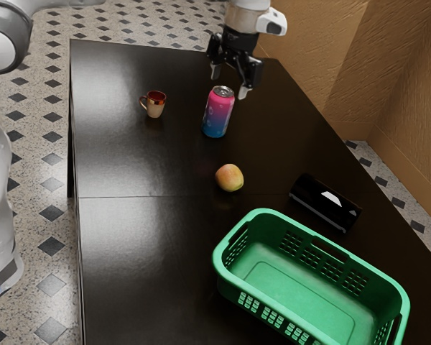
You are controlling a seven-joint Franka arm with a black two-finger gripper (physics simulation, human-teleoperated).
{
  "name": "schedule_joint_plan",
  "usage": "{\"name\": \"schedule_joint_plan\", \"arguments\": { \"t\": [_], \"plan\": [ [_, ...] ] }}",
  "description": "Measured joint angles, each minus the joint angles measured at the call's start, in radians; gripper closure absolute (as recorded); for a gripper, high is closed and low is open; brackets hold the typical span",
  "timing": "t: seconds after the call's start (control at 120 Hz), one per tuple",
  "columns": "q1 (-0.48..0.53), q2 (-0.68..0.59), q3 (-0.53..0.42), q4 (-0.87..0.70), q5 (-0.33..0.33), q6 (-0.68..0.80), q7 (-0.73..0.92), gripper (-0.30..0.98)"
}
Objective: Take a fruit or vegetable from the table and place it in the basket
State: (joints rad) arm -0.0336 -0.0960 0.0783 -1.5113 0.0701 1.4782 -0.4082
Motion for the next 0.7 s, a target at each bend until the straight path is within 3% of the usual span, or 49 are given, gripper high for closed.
{"name": "schedule_joint_plan", "arguments": {
  "t": [0.517, 0.7],
  "plan": [
    [-0.039, 0.027, 0.001, -0.021, -0.01, -0.019, -0.339, 0.0],
    [-0.029, 0.106, 0.003, -0.093, -0.033, 0.189, -0.367, 0.0]
  ]
}}
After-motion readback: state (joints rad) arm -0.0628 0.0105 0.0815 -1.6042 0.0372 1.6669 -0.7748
